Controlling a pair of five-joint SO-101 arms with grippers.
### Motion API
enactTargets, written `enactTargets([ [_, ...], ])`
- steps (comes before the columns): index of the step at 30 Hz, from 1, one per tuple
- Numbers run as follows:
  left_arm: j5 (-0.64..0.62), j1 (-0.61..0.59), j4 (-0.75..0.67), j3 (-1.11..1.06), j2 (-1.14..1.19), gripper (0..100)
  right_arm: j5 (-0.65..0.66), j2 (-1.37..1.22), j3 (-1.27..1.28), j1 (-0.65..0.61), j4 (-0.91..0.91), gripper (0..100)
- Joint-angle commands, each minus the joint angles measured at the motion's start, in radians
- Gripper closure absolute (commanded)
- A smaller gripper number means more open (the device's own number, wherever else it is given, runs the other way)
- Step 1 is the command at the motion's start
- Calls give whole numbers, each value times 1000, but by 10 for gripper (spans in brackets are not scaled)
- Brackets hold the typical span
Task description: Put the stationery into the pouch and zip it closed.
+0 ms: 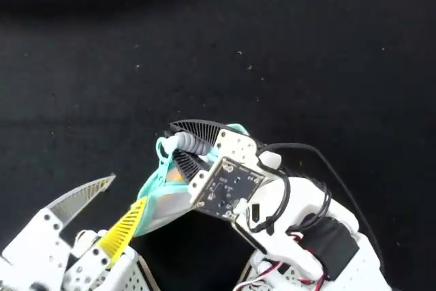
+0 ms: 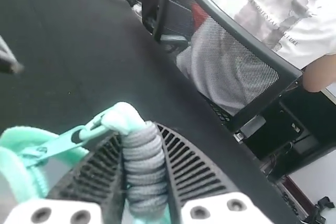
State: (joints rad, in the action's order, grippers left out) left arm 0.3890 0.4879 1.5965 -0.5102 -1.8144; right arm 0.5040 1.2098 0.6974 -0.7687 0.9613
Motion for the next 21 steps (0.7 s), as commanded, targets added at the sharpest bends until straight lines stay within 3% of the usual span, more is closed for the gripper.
enactTargets([
  [1,-26,-1,37,62,9,812,-5,-8,19,-5,38,986],
  [9,-112,219,6,-93,9,811,-5,-7,21,-5,26,986],
  [17,-41,73,-123,-237,0,811,-5,-7,21,-5,34,986],
  [21,-37,54,-129,-255,0,811,-5,-7,21,-5,34,986],
])
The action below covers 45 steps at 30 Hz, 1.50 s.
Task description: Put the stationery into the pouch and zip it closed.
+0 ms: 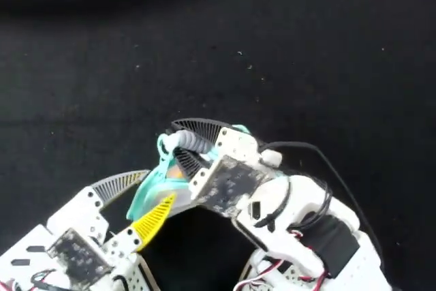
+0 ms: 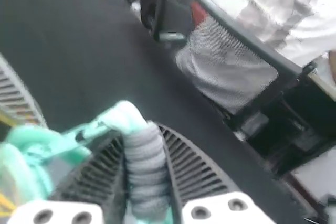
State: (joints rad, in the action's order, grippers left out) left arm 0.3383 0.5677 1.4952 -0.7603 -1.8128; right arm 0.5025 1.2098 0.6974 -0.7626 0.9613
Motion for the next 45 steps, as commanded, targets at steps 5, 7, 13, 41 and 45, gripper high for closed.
enactTargets([
  [5,14,-24,-21,-7,-2,811,-3,-7,21,-14,34,986],
  [7,14,-22,-21,-16,-2,813,-3,-7,21,-14,34,986],
  [13,14,-22,-31,-61,-2,888,-3,-7,25,-9,34,986],
  [41,6,-186,-311,-255,-2,970,-3,-7,48,212,23,986],
  [45,-18,-189,-307,-257,-3,970,5,-7,94,213,20,986],
])
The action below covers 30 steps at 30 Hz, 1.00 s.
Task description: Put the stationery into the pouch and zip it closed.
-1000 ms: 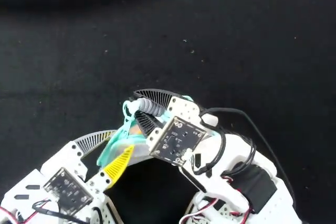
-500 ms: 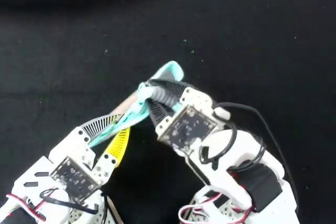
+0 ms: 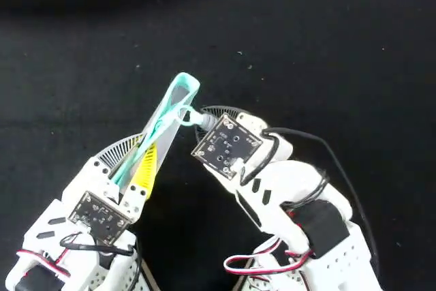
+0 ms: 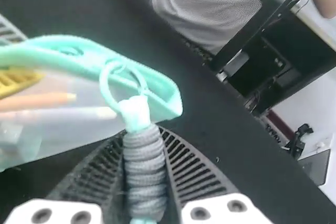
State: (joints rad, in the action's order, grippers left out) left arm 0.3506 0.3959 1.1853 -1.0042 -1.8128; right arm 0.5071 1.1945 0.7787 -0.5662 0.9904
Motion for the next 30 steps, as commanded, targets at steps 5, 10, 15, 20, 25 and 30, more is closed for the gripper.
enactTargets([
  [5,-74,-18,6,-13,-3,970,35,8,128,32,-103,986],
  [10,-75,-8,35,-18,-3,970,26,15,137,34,-130,985],
  [15,-77,-8,40,-21,-3,970,25,53,47,32,-12,868],
  [20,-77,-8,37,-22,-3,970,25,62,-25,11,46,853],
  [25,-77,-8,38,-22,-3,970,25,61,-71,-109,55,868],
  [30,-77,-10,38,-22,-3,970,-18,53,-117,-178,89,868],
])
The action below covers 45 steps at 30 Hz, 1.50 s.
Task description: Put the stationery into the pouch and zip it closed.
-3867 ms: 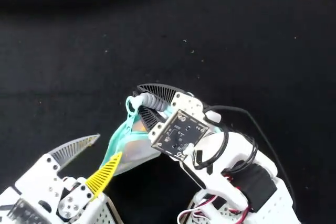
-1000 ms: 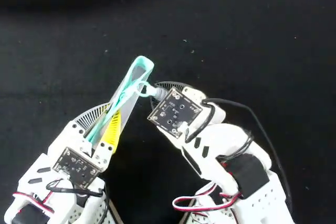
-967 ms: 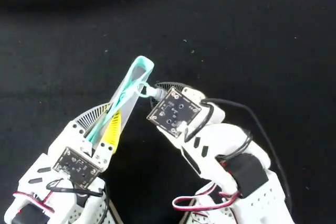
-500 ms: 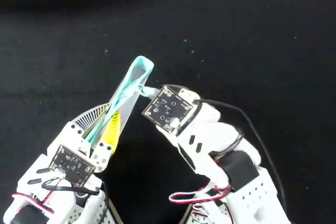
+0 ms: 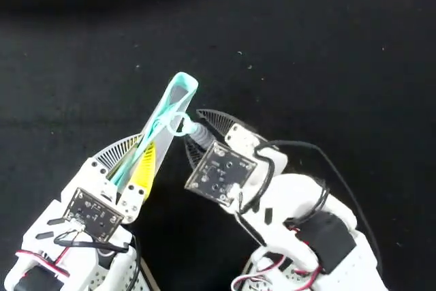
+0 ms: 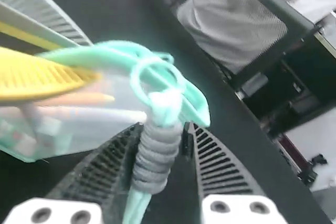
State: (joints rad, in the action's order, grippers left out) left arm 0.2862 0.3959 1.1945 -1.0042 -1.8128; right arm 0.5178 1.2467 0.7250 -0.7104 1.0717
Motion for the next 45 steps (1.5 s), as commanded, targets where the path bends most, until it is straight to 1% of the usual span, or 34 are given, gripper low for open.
enactTargets([
  [1,-12,-10,29,-22,-3,970,-32,1,-71,-34,8,868],
  [6,-12,-10,28,-24,-3,970,-34,1,-85,-34,8,864],
  [10,-12,-15,25,-24,-3,970,-51,-1,-81,-34,9,786],
  [15,-12,-16,25,-24,-3,970,-63,-2,-77,-34,6,812],
  [23,-12,-13,23,-24,-3,970,-71,-2,-27,-38,-40,812],
  [28,-12,-16,23,-24,-3,970,-71,-1,-22,-121,-44,814],
  [31,-12,-16,23,-24,-3,970,-71,-2,-31,-135,-48,814],
  [38,-11,-18,23,-24,-3,970,-71,-38,31,-132,-164,815],
  [42,-11,-18,23,-24,-3,970,-69,-90,30,-127,-198,875],
  [45,-11,-18,25,-24,-3,970,-69,-96,16,-87,-213,926],
])
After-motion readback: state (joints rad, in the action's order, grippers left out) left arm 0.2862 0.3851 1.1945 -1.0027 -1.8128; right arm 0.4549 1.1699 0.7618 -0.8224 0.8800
